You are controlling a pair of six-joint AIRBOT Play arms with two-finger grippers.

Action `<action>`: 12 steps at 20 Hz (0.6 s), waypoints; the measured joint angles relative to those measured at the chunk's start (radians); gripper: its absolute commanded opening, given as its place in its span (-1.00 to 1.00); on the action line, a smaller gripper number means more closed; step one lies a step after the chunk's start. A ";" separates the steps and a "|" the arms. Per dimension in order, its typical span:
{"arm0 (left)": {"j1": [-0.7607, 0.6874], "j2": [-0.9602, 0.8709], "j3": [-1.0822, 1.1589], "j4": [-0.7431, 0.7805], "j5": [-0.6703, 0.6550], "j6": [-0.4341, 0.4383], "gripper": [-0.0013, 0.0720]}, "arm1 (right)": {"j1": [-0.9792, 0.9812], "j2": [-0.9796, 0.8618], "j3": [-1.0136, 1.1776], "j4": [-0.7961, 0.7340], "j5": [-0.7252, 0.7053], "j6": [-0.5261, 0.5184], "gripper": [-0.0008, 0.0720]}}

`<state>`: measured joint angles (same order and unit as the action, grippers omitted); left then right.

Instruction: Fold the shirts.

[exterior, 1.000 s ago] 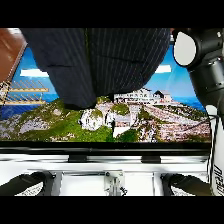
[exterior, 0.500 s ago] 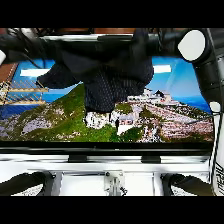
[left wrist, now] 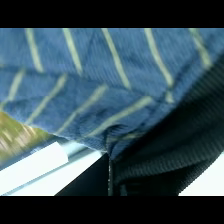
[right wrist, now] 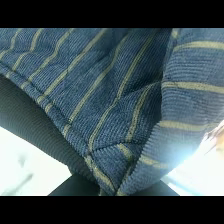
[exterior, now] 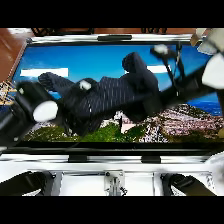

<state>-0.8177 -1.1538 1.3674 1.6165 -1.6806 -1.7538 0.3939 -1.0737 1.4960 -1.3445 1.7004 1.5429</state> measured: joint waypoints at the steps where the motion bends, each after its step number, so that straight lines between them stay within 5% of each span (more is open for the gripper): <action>1: -0.014 0.029 -0.056 -0.032 -0.004 -0.023 -0.81 | 0.000 0.045 -0.082 0.028 0.010 0.008 -0.67; 7: -0.051 0.183 -0.189 -0.234 0.055 -0.103 -0.81 | 0.000 0.204 -0.380 0.211 0.048 0.050 -0.67; 12: 0.023 0.234 -0.121 -0.170 0.162 -0.134 -0.81 | 0.000 0.228 -0.316 0.230 -0.027 0.058 -0.67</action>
<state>-0.7948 -0.9199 1.2469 1.4467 -1.5188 -1.8877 0.3939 -0.8459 1.1801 -1.1149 1.6733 1.6012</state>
